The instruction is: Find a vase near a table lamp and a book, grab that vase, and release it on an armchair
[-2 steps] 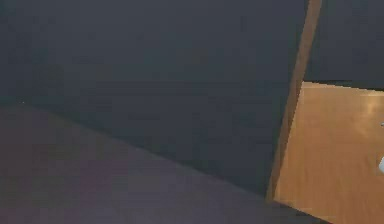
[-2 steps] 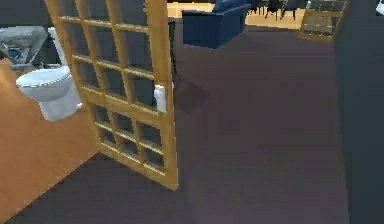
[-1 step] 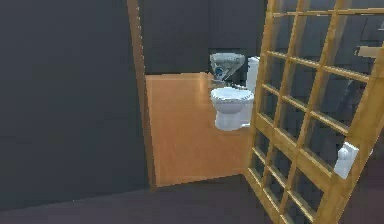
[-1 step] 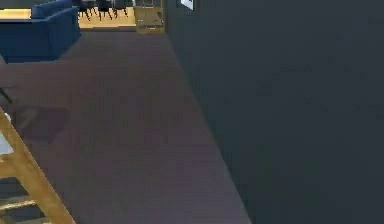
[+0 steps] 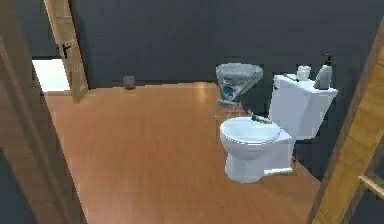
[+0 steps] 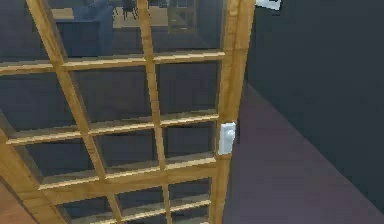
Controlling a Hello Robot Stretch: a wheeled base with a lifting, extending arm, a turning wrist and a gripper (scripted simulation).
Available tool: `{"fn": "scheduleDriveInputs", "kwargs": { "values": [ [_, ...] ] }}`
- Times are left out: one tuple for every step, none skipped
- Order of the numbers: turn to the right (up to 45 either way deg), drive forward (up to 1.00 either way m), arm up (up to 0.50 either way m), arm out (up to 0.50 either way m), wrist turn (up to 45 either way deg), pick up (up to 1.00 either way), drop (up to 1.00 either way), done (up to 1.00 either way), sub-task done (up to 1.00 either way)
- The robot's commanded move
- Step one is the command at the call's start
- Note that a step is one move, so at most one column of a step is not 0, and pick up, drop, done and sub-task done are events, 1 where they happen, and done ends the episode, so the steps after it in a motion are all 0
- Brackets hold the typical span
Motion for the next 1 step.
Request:
{"fn": "scheduleDriveInputs", "kwargs": {
  "values": [
    [0.0,0.35,0.0,0.0,0.0,0.0,0.0,0.0,0.0]
  ]
}}
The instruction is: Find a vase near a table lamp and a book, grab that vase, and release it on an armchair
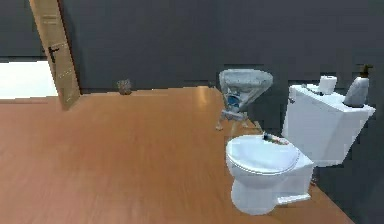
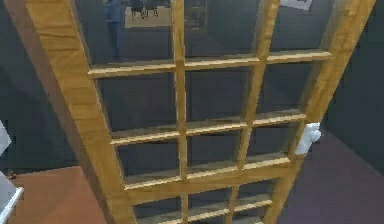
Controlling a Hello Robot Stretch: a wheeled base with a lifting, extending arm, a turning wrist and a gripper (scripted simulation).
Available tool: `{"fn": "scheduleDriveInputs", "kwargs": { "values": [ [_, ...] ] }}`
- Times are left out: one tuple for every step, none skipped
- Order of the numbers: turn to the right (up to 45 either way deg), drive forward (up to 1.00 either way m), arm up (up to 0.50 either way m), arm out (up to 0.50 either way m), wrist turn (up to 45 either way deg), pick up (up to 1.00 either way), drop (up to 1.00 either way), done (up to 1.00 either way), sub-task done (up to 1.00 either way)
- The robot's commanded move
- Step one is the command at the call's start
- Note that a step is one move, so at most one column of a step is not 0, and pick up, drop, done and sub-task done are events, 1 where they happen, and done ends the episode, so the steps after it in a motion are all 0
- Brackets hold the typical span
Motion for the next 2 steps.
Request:
{"fn": "scheduleDriveInputs", "kwargs": {
  "values": [
    [-9.0,0.0,0.0,0.0,0.0,0.0,0.0,0.0,0.0],
    [0.0,0.45,0.0,0.0,0.0,0.0,0.0,0.0,0.0]
  ]
}}
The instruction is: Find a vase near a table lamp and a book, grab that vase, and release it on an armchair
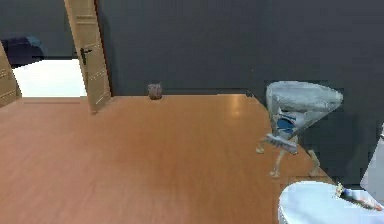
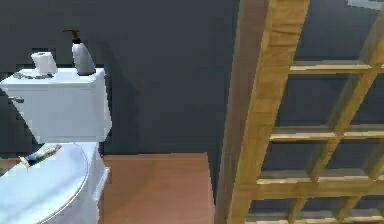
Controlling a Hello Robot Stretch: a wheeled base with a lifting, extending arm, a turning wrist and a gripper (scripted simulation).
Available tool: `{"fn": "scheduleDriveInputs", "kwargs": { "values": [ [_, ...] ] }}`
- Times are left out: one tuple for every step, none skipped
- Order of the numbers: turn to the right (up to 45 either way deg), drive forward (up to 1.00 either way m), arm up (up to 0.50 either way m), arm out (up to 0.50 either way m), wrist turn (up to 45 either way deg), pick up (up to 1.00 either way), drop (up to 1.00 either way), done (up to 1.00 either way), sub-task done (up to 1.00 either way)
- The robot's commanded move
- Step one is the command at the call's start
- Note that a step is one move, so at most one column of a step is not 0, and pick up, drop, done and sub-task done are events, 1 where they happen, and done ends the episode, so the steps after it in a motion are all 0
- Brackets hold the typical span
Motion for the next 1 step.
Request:
{"fn": "scheduleDriveInputs", "kwargs": {
  "values": [
    [-15.0,0.0,0.0,0.0,0.0,0.0,0.0,0.0,0.0]
  ]
}}
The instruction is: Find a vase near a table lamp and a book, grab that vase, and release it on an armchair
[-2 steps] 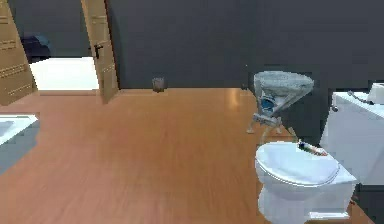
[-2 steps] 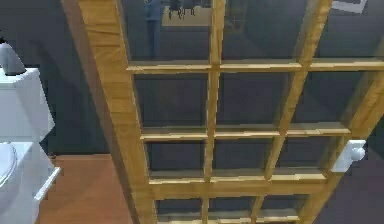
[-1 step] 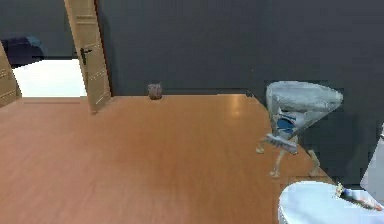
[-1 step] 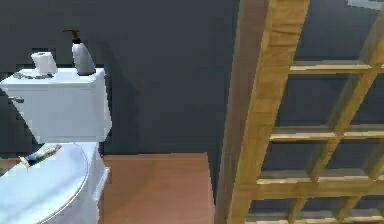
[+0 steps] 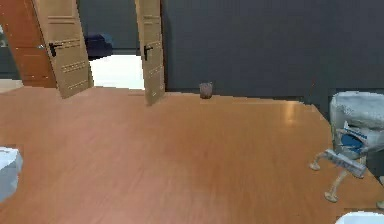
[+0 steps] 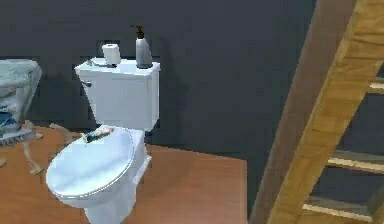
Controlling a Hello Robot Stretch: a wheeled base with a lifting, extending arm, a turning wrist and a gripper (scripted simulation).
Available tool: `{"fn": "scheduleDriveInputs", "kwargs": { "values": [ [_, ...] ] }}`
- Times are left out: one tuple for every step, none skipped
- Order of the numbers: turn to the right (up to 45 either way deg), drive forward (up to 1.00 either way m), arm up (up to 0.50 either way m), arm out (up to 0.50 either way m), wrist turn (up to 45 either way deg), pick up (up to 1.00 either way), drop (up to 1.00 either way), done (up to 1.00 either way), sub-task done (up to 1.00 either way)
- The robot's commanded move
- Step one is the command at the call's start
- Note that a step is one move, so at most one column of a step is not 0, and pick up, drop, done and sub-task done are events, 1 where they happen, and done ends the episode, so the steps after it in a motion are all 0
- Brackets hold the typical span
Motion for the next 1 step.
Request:
{"fn": "scheduleDriveInputs", "kwargs": {
  "values": [
    [0.0,1.0,0.0,0.0,0.0,0.0,0.0,0.0,0.0]
  ]
}}
